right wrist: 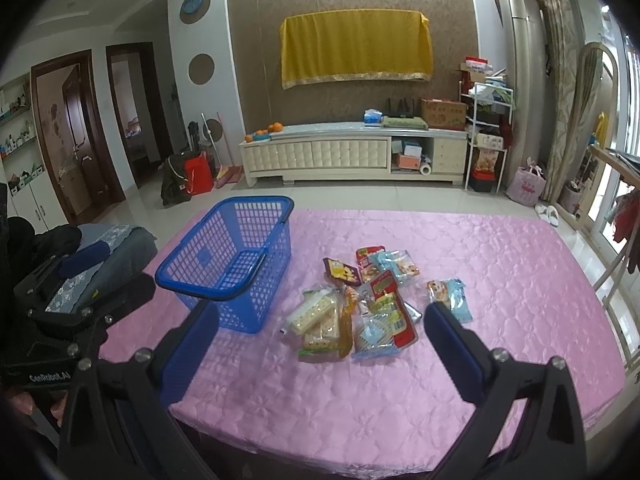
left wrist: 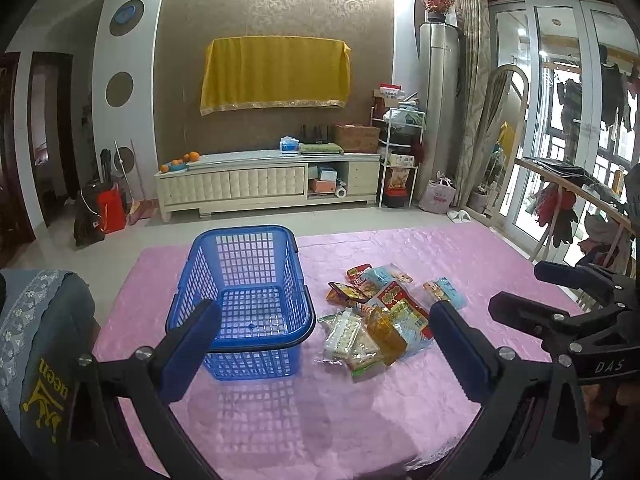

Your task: Organize snacks

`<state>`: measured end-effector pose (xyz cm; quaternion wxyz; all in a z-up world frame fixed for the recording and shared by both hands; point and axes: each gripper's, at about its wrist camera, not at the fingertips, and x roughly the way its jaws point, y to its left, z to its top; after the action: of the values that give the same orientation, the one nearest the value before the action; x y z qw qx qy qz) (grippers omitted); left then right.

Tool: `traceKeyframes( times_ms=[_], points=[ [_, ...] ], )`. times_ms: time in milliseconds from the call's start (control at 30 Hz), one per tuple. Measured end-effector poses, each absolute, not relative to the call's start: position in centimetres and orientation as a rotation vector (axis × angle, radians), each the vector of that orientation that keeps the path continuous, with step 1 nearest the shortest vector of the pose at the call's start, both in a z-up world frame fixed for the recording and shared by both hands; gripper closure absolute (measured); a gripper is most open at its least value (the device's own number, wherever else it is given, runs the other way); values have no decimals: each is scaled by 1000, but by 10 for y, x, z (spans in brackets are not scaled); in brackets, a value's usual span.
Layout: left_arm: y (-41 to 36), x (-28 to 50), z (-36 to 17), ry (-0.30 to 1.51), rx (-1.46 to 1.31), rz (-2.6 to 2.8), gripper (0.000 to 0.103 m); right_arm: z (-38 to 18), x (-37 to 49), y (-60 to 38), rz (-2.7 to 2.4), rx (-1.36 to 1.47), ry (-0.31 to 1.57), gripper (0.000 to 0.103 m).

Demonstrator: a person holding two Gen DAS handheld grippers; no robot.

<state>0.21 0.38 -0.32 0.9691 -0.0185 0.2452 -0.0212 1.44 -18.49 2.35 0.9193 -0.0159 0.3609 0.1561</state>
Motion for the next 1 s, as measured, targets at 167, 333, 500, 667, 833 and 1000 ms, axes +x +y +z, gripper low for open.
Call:
traceKeyframes(
  times_ms=[167,333,500,667,833,1000],
  points=[
    [2,2,-2,498,-32,-57,0,22,12,-184,324,-31,744,0],
    [2,3,-4,506,-40,-62,0,21,12,-182,320,-35,750,0],
    [2,3,-3,507,-40,-63,0,21,13,-181,321,-35,756,0],
    [2,2,-3,507,-41,-63,0,23,12,-181,321,-35,757,0],
    [2,2,-1,507,-38,-64,0,23,11,-181,318,-36,757,0],
    [1,2,-2,509,-41,-65,0,22,10,-182,320,-38,764,0]
  ],
)
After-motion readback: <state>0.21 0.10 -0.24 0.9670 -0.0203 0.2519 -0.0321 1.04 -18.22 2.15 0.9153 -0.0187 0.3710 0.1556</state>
